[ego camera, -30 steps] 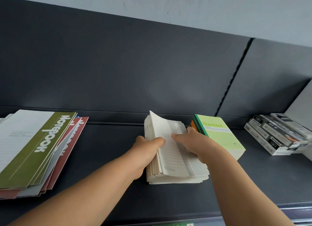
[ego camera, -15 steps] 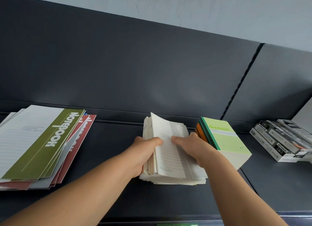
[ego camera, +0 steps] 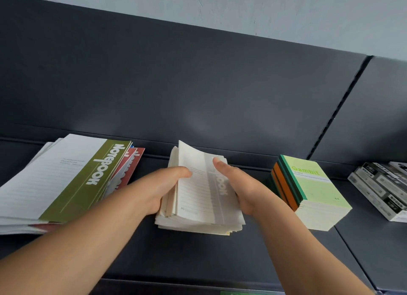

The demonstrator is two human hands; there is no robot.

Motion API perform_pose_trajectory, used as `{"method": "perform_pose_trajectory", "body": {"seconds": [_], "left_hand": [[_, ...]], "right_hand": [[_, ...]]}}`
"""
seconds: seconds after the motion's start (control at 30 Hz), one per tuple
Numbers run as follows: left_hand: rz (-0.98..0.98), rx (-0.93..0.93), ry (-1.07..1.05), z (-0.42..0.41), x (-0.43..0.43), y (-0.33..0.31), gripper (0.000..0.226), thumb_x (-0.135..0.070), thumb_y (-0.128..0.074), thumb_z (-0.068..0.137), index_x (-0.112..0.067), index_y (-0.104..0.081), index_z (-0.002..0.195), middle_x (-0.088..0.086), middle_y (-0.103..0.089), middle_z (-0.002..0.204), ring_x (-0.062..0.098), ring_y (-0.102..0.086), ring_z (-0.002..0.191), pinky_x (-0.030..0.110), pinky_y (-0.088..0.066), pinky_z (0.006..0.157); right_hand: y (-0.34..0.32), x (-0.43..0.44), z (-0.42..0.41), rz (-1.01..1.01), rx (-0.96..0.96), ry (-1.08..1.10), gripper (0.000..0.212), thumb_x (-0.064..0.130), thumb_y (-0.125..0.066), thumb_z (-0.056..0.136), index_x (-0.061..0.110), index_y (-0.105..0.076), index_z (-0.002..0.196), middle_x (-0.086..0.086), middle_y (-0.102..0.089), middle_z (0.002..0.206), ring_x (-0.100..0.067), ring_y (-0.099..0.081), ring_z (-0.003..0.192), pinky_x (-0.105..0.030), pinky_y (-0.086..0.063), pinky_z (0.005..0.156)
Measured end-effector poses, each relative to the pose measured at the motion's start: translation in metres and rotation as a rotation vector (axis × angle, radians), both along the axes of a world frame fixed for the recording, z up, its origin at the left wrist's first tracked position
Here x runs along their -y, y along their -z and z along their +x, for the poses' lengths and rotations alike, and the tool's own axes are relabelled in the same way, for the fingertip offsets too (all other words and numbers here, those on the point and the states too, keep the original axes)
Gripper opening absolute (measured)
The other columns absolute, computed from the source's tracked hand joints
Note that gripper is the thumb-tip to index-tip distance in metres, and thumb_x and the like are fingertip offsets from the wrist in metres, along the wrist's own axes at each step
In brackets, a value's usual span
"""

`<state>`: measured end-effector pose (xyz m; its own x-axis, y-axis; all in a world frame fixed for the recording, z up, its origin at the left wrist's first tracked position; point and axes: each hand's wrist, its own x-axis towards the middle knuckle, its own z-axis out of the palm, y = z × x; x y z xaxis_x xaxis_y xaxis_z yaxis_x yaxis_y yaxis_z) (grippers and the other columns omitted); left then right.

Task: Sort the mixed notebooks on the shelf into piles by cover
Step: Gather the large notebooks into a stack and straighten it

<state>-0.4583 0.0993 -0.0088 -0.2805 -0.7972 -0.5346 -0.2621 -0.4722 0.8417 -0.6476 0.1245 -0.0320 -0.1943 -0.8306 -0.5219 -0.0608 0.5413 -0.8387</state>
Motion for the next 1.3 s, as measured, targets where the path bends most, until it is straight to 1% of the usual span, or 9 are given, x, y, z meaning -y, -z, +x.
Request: {"method": "perform_pose_trajectory", "body": {"seconds": [0.27,0.6,0.7,0.8,0.87,0.93,1.03,1.17,1.3], "left_hand": [[0.015,0.001,0.015,0.004,-0.005,0.0,0.037,-0.047,-0.056,0.094,-0.017,-0.068,0.113,0.001,-0.071,0.103,0.02,-0.065,0.094,0.032,-0.047,0.072],[-0.018,0.015,-0.037,-0.007,0.007,-0.011,0.049,-0.054,-0.045,0.097,-0.018,-0.06,0.126,0.006,-0.063,0.129,0.016,-0.059,0.083,0.033,-0.042,0.074],[-0.009,-0.01,-0.024,0.001,0.012,-0.006,0.052,-0.062,-0.05,0.091,-0.021,-0.064,0.122,0.004,-0.067,0.123,0.02,-0.063,0.096,0.038,-0.046,0.091],[-0.01,-0.063,0.038,0.015,0.015,0.006,0.088,-0.072,-0.067,0.068,-0.027,-0.047,0.141,-0.003,-0.059,0.136,0.019,-0.056,0.119,0.042,-0.039,0.108],[-0.022,-0.096,0.102,0.021,0.012,0.012,0.113,-0.064,-0.074,0.063,-0.034,-0.016,0.154,-0.008,-0.045,0.147,0.016,-0.048,0.125,0.037,-0.036,0.108],[-0.023,-0.11,0.134,0.023,0.008,0.016,0.119,-0.059,-0.076,0.061,-0.032,-0.007,0.155,-0.008,-0.048,0.142,0.016,-0.05,0.123,0.037,-0.04,0.106],[-0.038,-0.089,0.159,0.019,0.009,0.013,0.104,-0.071,-0.08,0.052,-0.028,-0.045,0.14,-0.005,-0.067,0.123,0.019,-0.064,0.113,0.042,-0.046,0.102],[-0.025,-0.033,0.1,0.014,0.008,0.005,0.072,-0.072,-0.07,0.064,-0.026,-0.067,0.12,0.001,-0.072,0.116,0.024,-0.066,0.109,0.045,-0.046,0.101],[0.079,-0.102,-0.089,0.02,0.014,0.007,0.058,-0.058,-0.071,0.076,-0.015,-0.06,0.113,0.015,-0.071,0.108,0.035,-0.067,0.099,0.049,-0.054,0.085]], "right_hand": [[-0.005,-0.02,-0.003,-0.054,0.095,0.011,0.05,0.061,-0.047,0.094,0.021,-0.072,0.109,-0.001,-0.079,0.094,-0.023,-0.072,0.096,-0.042,-0.056,0.084],[-0.01,-0.013,0.017,-0.068,0.129,0.014,0.067,0.069,-0.066,0.076,0.022,-0.065,0.124,-0.001,-0.075,0.111,-0.027,-0.073,0.099,-0.05,-0.053,0.096],[-0.008,-0.012,0.016,-0.08,0.204,0.026,0.111,0.069,-0.078,0.061,0.025,-0.032,0.152,0.001,-0.06,0.138,-0.026,-0.068,0.111,-0.051,-0.054,0.095],[-0.004,-0.025,0.006,-0.128,0.158,0.0,0.118,0.052,-0.078,0.073,0.029,0.0,0.158,0.007,-0.037,0.156,-0.023,-0.05,0.132,-0.047,-0.042,0.11],[0.0,-0.035,0.0,-0.143,0.097,-0.108,0.122,0.046,-0.081,0.066,0.029,-0.002,0.158,0.016,-0.047,0.142,-0.019,-0.051,0.127,-0.043,-0.038,0.113],[0.001,-0.038,0.0,-0.149,0.077,-0.14,0.089,0.037,-0.079,0.076,0.031,-0.026,0.148,0.024,-0.054,0.112,-0.011,-0.058,0.107,-0.036,-0.043,0.102],[-0.002,-0.037,0.011,-0.184,0.083,-0.115,0.036,0.04,-0.071,0.087,0.04,-0.049,0.115,0.02,-0.064,0.107,-0.007,-0.062,0.102,-0.034,-0.046,0.096],[0.003,-0.028,0.015,-0.217,0.08,-0.116,0.06,0.057,-0.067,0.084,0.033,-0.05,0.136,0.013,-0.067,0.125,-0.013,-0.062,0.117,-0.042,-0.042,0.11],[0.011,-0.015,0.001,-0.123,0.098,0.127,0.078,0.058,-0.07,0.078,0.019,-0.046,0.141,-0.001,-0.069,0.119,-0.022,-0.072,0.1,-0.043,-0.057,0.092]]}}
